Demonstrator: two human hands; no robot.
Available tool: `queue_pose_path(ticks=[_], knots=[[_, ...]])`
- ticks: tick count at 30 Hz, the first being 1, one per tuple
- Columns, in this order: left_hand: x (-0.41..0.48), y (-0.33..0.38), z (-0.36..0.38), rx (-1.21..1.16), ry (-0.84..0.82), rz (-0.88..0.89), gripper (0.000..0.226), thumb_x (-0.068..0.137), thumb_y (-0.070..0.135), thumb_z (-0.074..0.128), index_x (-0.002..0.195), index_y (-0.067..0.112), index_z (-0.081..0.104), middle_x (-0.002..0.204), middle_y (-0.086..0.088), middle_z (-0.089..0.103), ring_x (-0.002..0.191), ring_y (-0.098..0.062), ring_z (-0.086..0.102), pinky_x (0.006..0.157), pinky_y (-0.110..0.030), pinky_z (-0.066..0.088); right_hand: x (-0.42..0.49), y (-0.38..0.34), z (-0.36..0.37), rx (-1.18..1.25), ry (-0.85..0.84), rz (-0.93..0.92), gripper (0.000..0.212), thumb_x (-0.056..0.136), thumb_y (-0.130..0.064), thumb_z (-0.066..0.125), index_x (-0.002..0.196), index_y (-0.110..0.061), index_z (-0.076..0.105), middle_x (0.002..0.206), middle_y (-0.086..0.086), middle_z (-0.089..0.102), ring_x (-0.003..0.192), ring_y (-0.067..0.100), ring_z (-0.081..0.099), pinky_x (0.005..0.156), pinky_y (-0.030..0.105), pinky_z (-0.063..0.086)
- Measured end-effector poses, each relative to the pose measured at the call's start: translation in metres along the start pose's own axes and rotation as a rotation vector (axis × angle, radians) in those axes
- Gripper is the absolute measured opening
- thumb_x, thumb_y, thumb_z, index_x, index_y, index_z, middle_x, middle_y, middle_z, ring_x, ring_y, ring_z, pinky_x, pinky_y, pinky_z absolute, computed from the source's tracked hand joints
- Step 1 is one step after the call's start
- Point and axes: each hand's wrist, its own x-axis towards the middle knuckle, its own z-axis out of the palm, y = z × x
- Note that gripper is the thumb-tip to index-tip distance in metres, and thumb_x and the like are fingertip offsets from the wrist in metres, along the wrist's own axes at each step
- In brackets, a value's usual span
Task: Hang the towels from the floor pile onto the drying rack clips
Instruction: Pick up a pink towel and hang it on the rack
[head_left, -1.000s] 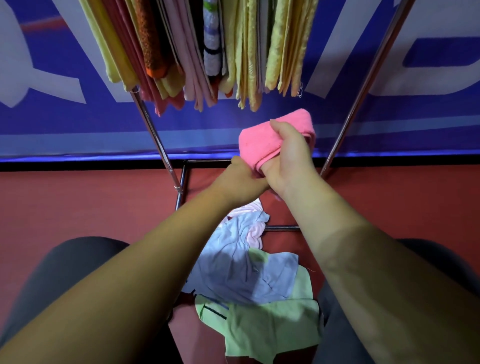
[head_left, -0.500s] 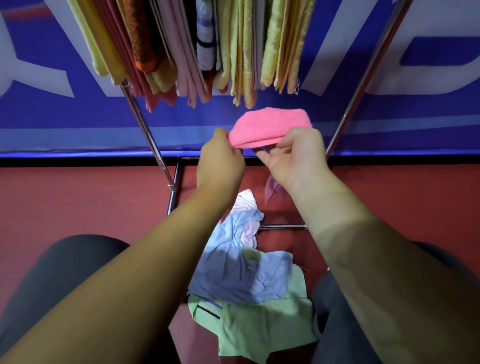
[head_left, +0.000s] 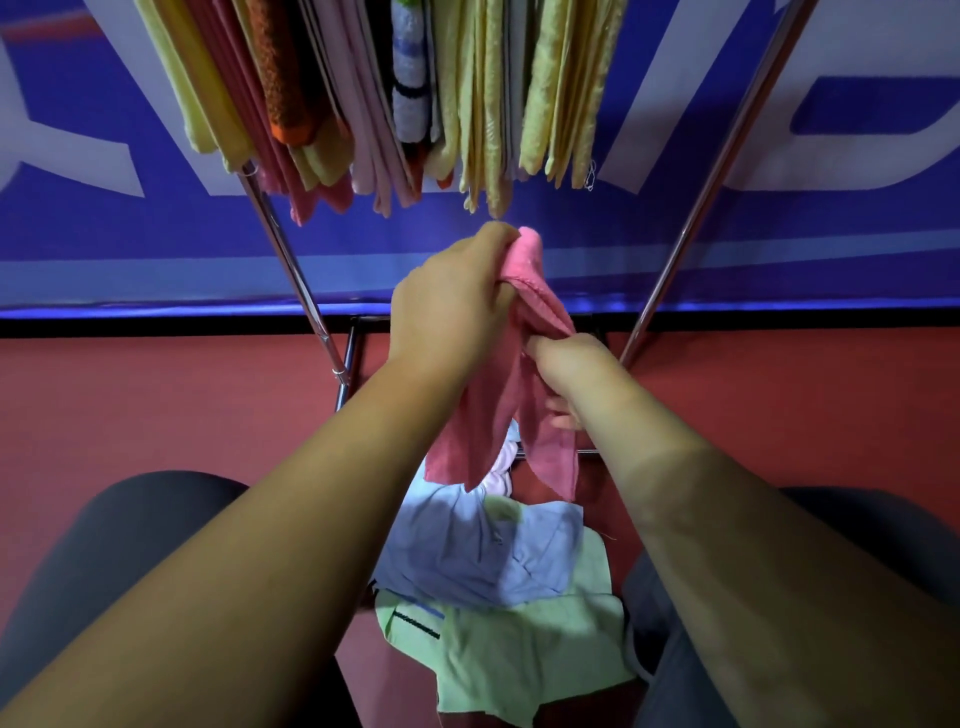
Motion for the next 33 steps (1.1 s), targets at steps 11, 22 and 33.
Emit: queue_pose_path(ticks=[11, 22, 33], knots=[[0.013, -0.025, -0.024, 0.164, 0.01, -0.13, 0.03, 0.091, 0.034, 0.063, 0.121, 0.028, 0.066, 0.103, -0.008, 0.073, 0.099, -0.04, 0.064, 0.075, -0.044, 0.051, -0.005, -0.005, -0.011, -0.157, 0.368, -0.686, 0.027, 0.098, -0.019, 0.053, 0.108, -0.014, 0.077, 0.099, 0.011, 0.076, 0.095, 0.037, 0.067, 0.073, 0.036, 0.046], [0.024, -0.009, -0.091, 0.427, 0.049, 0.002, 0.026, 0.096, 0.026, 0.061, 0.121, 0.022, 0.06, 0.097, -0.015, 0.07, 0.091, -0.046, 0.068, 0.064, -0.044, 0.041, -0.066, -0.036, -0.055, -0.153, 0.499, -0.852, 0.034, 0.083, 0.001, 0.059, 0.104, -0.024, 0.067, 0.087, 0.007, 0.071, 0.083, 0.037, 0.067, 0.068, 0.043, 0.054], [0.05, 0.058, -0.192, 0.527, 0.077, 0.072, 0.02, 0.092, 0.024, 0.072, 0.106, 0.017, 0.059, 0.069, 0.001, 0.039, 0.069, -0.035, 0.051, 0.059, -0.042, 0.042, -0.153, -0.086, -0.13, -0.313, 0.544, -1.022, 0.046, 0.1, -0.006, 0.055, 0.133, -0.033, 0.072, 0.106, 0.008, 0.072, 0.096, 0.035, 0.07, 0.086, 0.042, 0.061]])
